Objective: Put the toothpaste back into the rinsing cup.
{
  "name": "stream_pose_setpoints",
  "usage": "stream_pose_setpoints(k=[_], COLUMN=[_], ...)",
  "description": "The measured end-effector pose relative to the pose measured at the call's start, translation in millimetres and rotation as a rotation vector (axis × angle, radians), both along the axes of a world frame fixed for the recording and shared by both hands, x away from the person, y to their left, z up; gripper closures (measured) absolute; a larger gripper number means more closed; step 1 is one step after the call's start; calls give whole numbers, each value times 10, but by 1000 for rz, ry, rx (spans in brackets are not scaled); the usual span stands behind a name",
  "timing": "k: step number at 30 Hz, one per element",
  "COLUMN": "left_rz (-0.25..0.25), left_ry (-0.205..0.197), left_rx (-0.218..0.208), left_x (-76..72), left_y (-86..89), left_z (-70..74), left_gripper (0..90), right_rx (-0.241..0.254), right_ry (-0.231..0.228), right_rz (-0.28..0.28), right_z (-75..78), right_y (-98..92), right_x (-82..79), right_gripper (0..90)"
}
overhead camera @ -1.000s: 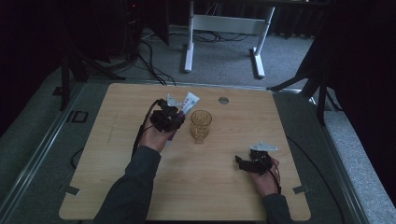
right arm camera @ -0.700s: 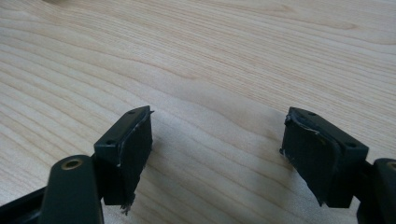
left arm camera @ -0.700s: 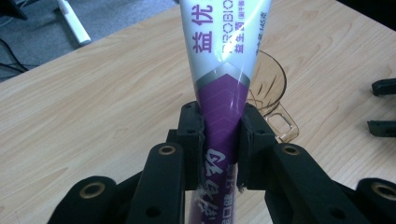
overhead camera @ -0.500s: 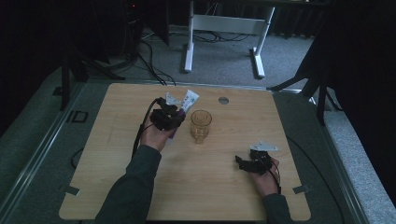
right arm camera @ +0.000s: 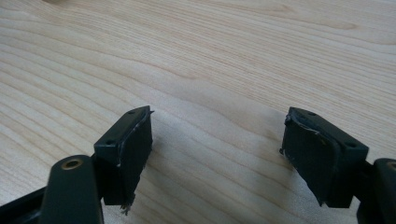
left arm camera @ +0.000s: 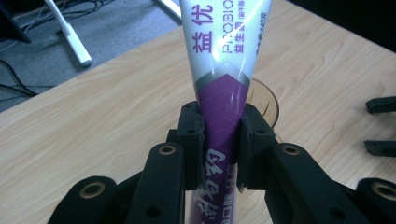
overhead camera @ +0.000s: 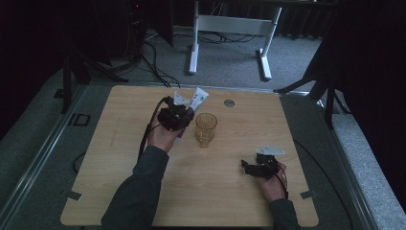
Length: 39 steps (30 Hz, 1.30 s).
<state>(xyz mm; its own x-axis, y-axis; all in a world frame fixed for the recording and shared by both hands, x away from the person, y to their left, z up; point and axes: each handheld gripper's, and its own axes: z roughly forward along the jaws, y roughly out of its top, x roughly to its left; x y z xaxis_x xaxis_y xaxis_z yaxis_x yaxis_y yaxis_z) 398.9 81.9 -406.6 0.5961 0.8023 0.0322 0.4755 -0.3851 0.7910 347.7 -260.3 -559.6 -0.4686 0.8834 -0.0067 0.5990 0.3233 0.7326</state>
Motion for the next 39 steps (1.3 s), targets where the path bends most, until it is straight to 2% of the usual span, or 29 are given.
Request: stream_pose_setpoints(k=[13, 26, 39], left_rz=[-10, -10, -6], left_ry=[-26, -52, -58], left_rx=[-14, -50, -73], left_x=[38, 64, 93], left_y=[-45, -82, -107], left_z=[45, 66, 62], left_gripper=[741, 742, 741], right_rx=[0, 0, -1], right_ry=[0, 0, 0], right_rz=[1, 1, 2], right_z=[0, 0, 0], right_y=[0, -1, -1], right_x=[0, 0, 1], right_gripper=[240, 240, 239])
